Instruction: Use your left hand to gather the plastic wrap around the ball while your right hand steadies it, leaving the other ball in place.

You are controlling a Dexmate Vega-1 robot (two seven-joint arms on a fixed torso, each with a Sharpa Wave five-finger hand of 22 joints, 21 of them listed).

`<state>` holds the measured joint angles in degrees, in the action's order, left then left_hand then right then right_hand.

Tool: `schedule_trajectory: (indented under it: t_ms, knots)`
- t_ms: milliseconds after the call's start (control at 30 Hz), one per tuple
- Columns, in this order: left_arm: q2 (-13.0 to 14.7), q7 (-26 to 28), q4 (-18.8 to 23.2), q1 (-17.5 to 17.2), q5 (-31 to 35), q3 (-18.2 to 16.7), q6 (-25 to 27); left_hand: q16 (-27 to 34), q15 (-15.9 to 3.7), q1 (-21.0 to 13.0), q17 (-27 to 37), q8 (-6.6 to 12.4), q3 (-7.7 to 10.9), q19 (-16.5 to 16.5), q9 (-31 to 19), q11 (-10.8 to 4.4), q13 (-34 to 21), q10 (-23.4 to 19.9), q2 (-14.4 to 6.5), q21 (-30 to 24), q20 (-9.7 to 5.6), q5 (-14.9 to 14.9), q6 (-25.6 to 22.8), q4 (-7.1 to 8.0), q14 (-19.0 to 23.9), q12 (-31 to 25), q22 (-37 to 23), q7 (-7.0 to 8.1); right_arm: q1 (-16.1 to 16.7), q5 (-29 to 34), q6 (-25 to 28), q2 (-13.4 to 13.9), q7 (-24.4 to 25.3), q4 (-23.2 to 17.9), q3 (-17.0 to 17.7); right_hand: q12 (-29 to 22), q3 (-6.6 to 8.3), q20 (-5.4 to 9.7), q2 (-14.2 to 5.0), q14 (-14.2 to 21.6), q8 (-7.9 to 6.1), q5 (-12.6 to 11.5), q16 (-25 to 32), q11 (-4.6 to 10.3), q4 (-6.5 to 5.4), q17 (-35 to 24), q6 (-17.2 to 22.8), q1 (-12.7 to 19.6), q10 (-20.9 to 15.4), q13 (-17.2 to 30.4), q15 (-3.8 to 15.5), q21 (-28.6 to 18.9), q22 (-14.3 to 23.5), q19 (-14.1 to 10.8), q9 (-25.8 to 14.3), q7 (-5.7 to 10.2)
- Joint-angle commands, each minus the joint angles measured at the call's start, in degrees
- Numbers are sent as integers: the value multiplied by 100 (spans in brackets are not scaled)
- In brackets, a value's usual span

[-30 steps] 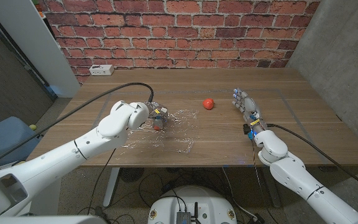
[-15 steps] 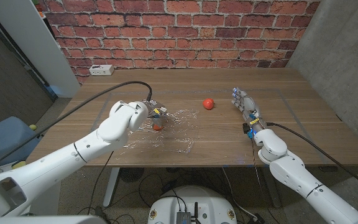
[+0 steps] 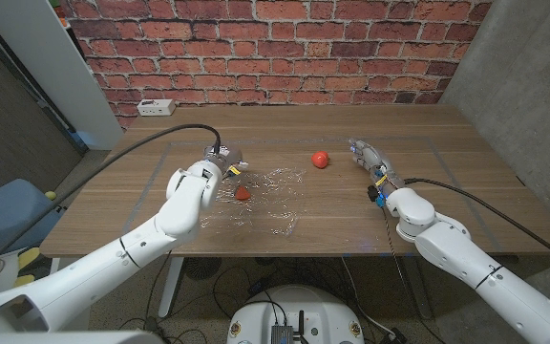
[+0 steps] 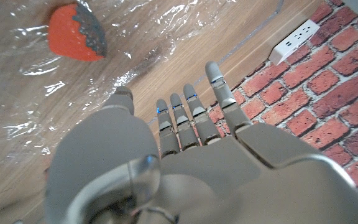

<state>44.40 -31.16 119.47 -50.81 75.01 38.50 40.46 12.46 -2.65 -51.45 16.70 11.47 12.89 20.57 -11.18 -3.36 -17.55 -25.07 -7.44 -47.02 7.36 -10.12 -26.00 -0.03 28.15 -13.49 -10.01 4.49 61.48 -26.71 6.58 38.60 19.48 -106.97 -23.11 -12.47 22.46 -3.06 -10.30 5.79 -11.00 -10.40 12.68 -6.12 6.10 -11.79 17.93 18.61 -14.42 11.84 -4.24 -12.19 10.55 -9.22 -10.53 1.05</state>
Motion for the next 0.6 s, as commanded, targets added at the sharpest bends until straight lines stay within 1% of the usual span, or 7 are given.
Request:
schedule_trajectory:
  t_ms: [33, 167, 233, 267, 333, 400, 600]
  knots:
    - [-599, 737, -486, -325, 634, -188, 906, 69, -291, -50, -53, 24, 111, 182, -6, -16, 9, -126, -70, -18, -47, -39, -80, -39, 155, -53, -5, 3, -487, 427, 1552, 283, 236, -596, -390, 6, 107, 88, -67, 45, -38, -34, 3, 82, -15, -30, 65, 111, -57, 28, 85, -20, 8, -57, -9, 50]
    - [-792, 933, -615, -359, 447, -306, 1138, 108, -314, -60, -111, 27, 149, 315, -2, -18, 31, -260, -60, -31, -100, -36, -123, -79, 314, -85, -1, -2, -642, 538, 2038, 356, 265, -844, -512, -9, 144, 98, -82, 65, -54, -37, 17, 89, -25, -37, 119, 148, -100, 30, 119, -32, 8, -87, -10, 52]
    - [-832, 994, -652, -353, 310, -346, 1200, 115, -318, -69, -126, 36, 160, 323, -1, -17, 37, -276, -55, -25, -112, -36, -155, -94, 349, -86, 0, -21, -721, 575, 2240, 377, 251, -925, -575, -11, 155, 104, -85, 67, -57, -37, 19, 89, -27, -39, 131, 160, -105, 30, 127, -35, 9, -94, -10, 57]
    - [-912, 1162, -730, -358, 241, -365, 1278, 105, -313, -75, -137, 33, 168, 308, 0, -35, 42, -291, -51, -13, -118, -36, -155, -105, 337, -88, 1, -29, -806, 586, 2418, 396, 198, -982, -636, -11, 168, 109, -86, 77, -65, -37, 24, 97, -30, -42, 158, 174, -109, 30, 139, -37, 9, -100, -11, 56]
    - [-897, 1143, -772, -308, 250, -309, 1344, 64, -280, -97, -173, 39, 193, 200, 2, -50, 56, -348, -34, 50, -102, -35, -195, -145, 271, -96, 4, -25, -851, 584, 2520, 411, 157, -1009, -666, -15, 177, 108, -86, 87, -64, -38, 30, 101, -32, -43, 161, 184, -119, 31, 153, -39, 9, -104, -11, 56]
    - [-885, 1025, -918, -187, 359, -204, 1417, 36, -257, -137, -203, 34, 222, 145, 4, -65, 67, -365, -21, 88, -68, -37, -202, -192, 229, -91, 6, -15, -991, 628, 2762, 437, 66, -1073, -789, -17, 188, 116, -86, 96, -62, -38, 35, 99, -36, -46, 164, 196, -128, 31, 152, -40, 9, -108, -11, 58]
    - [-860, 802, -1115, 35, 277, -90, 1544, 7, -249, -203, -260, 9, 257, 129, 6, -63, 87, -320, 37, 129, -44, -28, -168, -285, 206, -53, 6, -1, -1168, 697, 3087, 450, -46, -1172, -973, -30, 224, 139, -87, 144, -60, -37, 60, 125, -52, -56, 184, 234, -169, 33, 173, -55, 9, -147, -12, 74]
